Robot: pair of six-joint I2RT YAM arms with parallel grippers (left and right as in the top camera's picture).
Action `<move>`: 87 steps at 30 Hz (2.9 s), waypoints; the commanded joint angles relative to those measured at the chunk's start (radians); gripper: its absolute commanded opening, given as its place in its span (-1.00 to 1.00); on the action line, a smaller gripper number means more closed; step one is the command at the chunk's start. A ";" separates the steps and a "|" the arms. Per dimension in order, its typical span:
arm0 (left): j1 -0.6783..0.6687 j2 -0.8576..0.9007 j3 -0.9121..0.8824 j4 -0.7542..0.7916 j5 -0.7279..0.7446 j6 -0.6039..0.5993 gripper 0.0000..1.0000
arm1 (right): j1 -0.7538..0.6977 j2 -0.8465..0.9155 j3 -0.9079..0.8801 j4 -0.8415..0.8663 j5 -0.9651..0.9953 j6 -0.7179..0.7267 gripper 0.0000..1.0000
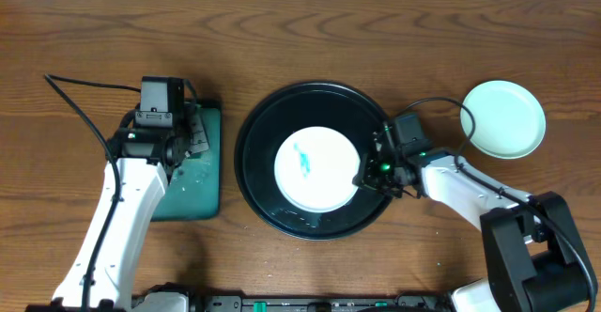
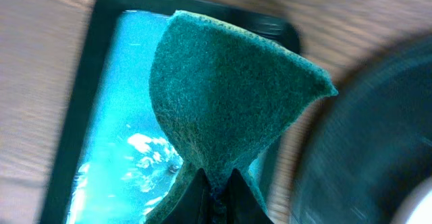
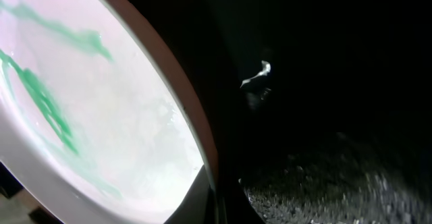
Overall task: Clean dirty plates on tray and stack at the side
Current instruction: 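Carry the sponge with the left gripper over the white plate, then scrub the white plate's stain with the sponge while right gripper holds rim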
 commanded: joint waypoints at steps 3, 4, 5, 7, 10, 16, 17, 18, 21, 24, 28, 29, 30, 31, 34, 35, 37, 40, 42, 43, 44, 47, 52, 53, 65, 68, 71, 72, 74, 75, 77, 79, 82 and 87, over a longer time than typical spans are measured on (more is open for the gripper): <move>-0.088 -0.046 0.008 -0.033 0.198 -0.072 -0.85 | 0.085 0.036 -0.021 -0.010 0.065 0.017 -0.96; -0.109 -0.045 0.008 -0.043 0.201 -0.087 -0.86 | 0.085 0.036 -0.020 -0.008 0.067 0.019 -0.96; -0.134 -0.044 0.008 -0.053 0.201 -0.098 -0.86 | 0.085 0.036 -0.019 -0.008 0.067 0.019 -0.97; -0.182 -0.043 0.008 -0.060 0.201 -0.124 -0.86 | 0.085 0.036 -0.014 -0.009 0.068 0.018 -0.97; -0.248 -0.043 0.008 -0.058 0.201 -0.149 -0.85 | 0.085 0.036 0.005 -0.024 0.071 -0.010 -0.97; -0.335 -0.024 0.008 -0.047 0.201 -0.177 -0.86 | 0.094 0.036 0.126 -0.192 0.252 -0.039 -0.97; -0.343 -0.017 0.008 -0.044 0.201 -0.184 -0.86 | 0.098 0.036 0.156 -0.220 0.289 -0.049 -0.97; -0.350 -0.009 0.008 -0.040 0.201 -0.189 -0.85 | 0.101 0.036 0.180 -0.242 0.319 -0.055 -0.97; -0.370 0.021 0.008 -0.016 0.201 -0.195 -0.86 | 0.111 0.036 0.236 -0.280 0.363 -0.060 -0.97; -0.389 0.051 0.008 0.015 0.220 -0.209 -0.86 | 0.119 0.036 0.249 -0.279 0.362 -0.058 -0.97; -0.416 0.105 0.008 0.059 0.245 -0.228 -0.86 | 0.132 0.036 0.245 -0.281 0.362 -0.056 -0.96; -0.425 0.123 0.008 0.071 0.245 -0.228 -0.86 | 0.137 0.036 0.245 -0.280 0.362 -0.056 -0.97; -0.433 0.140 0.008 0.080 0.245 -0.232 -0.85 | 0.142 0.036 0.245 -0.280 0.362 -0.056 -0.97; -0.441 0.161 0.008 0.090 0.245 -0.239 -0.86 | 0.147 0.036 0.245 -0.278 0.362 -0.056 -0.97; -0.466 0.233 0.008 0.126 0.245 -0.259 -0.85 | 0.167 0.037 0.244 -0.282 0.362 -0.055 -0.96; -0.473 0.254 0.008 0.138 0.245 -0.265 -0.86 | 0.173 0.037 0.241 -0.283 0.362 -0.046 -0.97; -0.485 0.286 0.008 0.159 0.240 -0.265 -0.86 | 0.188 0.037 0.230 -0.279 0.362 -0.016 -0.96; -0.493 0.325 0.008 0.172 0.205 -0.291 -0.86 | 0.213 0.037 0.212 -0.256 0.360 -0.003 -0.97; -0.493 0.370 0.008 0.171 0.155 -0.330 -0.86 | 0.238 0.037 0.204 -0.235 0.355 -0.004 -0.97; -0.493 0.391 0.008 0.171 0.155 -0.340 -0.85 | 0.245 0.037 0.204 -0.231 0.355 -0.004 -0.97; -0.493 0.415 0.008 0.169 0.161 -0.358 -0.86 | 0.251 0.037 0.203 -0.226 0.355 -0.004 -0.97; -0.494 0.473 0.008 0.170 0.269 -0.357 -0.86 | 0.263 0.037 0.203 -0.216 0.355 -0.004 -0.97; -0.504 0.510 0.008 0.229 0.615 -0.261 -0.86 | 0.264 0.037 0.204 -0.214 0.355 -0.004 -0.97; -0.510 0.509 0.008 0.253 0.679 -0.246 -0.86 | 0.264 0.037 0.203 -0.213 0.355 -0.004 -0.97; -0.513 0.510 0.008 0.375 0.676 -0.314 -0.86 | 0.265 0.037 0.203 -0.211 0.351 -0.003 -0.97; -0.496 0.510 0.008 0.296 0.479 -0.327 -0.86 | 0.265 0.037 0.203 -0.214 0.351 -0.004 -0.97; -0.476 0.510 0.008 0.197 0.237 -0.327 -0.86 | 0.264 0.037 0.203 -0.218 0.351 -0.003 -0.97; -0.471 0.510 0.009 0.172 0.174 -0.327 -0.86 | 0.264 0.037 0.203 -0.220 0.351 -0.003 -0.97; -0.461 0.510 0.017 0.118 0.048 -0.323 -0.86 | 0.264 0.037 0.203 -0.222 0.351 -0.003 -0.97; -0.458 0.510 0.024 0.093 -0.011 -0.323 -0.85 | 0.264 0.037 0.203 -0.222 0.351 -0.003 -0.97; -0.457 0.508 0.039 0.054 -0.126 -0.323 -0.86 | 0.264 0.037 0.203 -0.222 0.351 -0.003 -0.97; -0.457 0.508 0.054 0.023 -0.227 -0.323 -0.85 | 0.264 0.037 0.203 -0.225 0.351 -0.003 -0.97; -0.457 0.508 0.073 -0.008 -0.351 -0.315 -0.86 | 0.264 0.037 0.203 -0.229 0.351 -0.003 -0.97; -0.457 0.508 0.082 -0.034 -0.459 -0.297 -0.86 | 0.264 0.037 0.203 -0.229 0.351 -0.003 -0.97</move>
